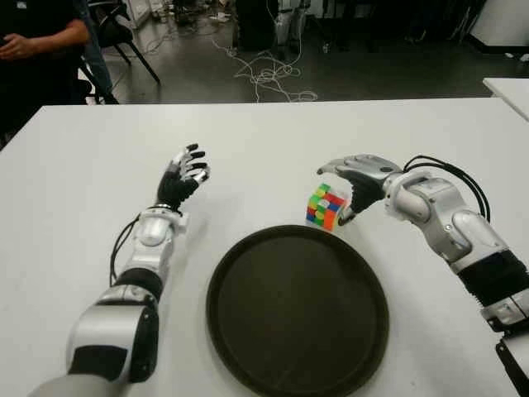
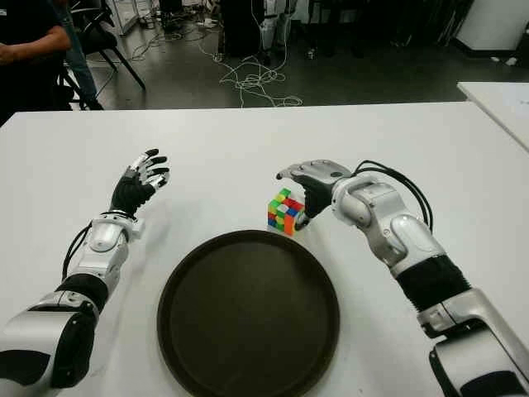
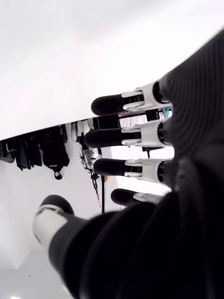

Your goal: Pick up the Rubik's Cube and put it in the plate

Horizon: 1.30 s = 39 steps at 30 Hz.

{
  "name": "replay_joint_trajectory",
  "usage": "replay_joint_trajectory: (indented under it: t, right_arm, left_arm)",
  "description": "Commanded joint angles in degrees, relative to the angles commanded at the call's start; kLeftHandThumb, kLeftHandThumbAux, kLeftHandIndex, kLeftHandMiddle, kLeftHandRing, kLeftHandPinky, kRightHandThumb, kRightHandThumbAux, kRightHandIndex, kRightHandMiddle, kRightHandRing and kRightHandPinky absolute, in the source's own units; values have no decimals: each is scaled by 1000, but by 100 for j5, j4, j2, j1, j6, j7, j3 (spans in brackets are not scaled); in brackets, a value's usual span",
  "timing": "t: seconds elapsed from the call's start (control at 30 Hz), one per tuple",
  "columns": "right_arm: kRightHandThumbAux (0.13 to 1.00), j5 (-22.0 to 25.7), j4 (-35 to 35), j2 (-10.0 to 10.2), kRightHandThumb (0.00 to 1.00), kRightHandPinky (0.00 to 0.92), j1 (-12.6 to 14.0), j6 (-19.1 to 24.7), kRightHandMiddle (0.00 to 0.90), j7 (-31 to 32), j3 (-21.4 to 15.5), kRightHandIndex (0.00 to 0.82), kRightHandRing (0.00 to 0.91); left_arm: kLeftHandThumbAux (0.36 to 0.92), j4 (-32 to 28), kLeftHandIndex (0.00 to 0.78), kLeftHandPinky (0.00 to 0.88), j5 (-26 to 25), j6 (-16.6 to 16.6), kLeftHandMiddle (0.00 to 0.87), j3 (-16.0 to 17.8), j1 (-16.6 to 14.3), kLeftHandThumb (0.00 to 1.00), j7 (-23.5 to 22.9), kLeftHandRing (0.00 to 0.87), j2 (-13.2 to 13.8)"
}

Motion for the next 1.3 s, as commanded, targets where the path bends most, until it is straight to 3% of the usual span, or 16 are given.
replay_joint_trajectory:
  t: [0.7,1.3]
  right_arm:
    - [763,60,242,25,0,101,-19,-172,136,-329,16,100,135]
    - [771,52,484,64,0,122,-87,-412,146,-447,109,109,152]
  left_arm:
    - [734,1,130,212,-11,-46,194,5,19,174,18,201,-15]
    - [714,-7,130,224,-4,-11,199,-2,13,186,67,207,-26]
